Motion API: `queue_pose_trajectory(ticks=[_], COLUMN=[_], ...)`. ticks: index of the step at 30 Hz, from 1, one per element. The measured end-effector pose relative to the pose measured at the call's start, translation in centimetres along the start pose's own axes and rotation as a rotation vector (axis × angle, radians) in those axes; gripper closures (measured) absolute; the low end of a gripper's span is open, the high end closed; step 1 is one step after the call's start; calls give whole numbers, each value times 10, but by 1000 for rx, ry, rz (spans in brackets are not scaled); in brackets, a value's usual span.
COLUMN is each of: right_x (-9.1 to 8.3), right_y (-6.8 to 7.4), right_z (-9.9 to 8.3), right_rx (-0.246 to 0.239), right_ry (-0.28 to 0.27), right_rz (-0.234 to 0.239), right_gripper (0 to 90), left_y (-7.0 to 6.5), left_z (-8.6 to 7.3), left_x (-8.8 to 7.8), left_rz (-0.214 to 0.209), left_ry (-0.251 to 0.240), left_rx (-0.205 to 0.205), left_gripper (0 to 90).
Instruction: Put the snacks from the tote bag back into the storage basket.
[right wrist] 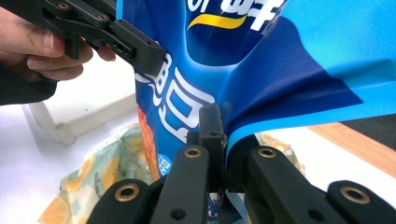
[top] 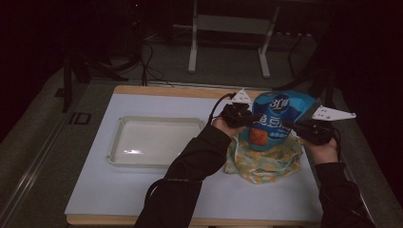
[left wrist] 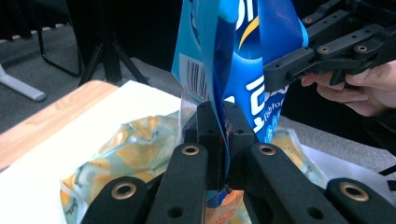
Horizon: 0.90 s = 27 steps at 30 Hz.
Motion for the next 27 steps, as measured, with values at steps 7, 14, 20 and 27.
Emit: queue_pose_trajectory(ticks=[7, 14, 20, 27], right_x=[-5, -4, 7, 23], right_y=[6, 16, 28, 43], right_z=[22, 45, 55, 64], right_rx=[-20, -32, -52, -59], right_ry=[-22, -50, -51, -51], right_rz=[0, 12, 35, 62], right_gripper=[891, 891, 891, 891], left_y=[-5, -7, -3, 3], left_z=[20, 38, 43, 45], left_x=[-10, -28, -48, -72], left_rz=[-6, 9, 24, 46], left_ry=[-9, -32, -23, -17], left_rx=[11, 26, 34, 28], left_gripper=[892, 891, 892, 895])
Point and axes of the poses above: each handheld gripper's, and its own axes: x roughly forward along the jaws, z roughly out of its top, y roughly to its left, the point moved 10 cm from there along x, roughly forward along the jaws, and after that the axes turned 13 degrees about -y, right-handed, at the moved point
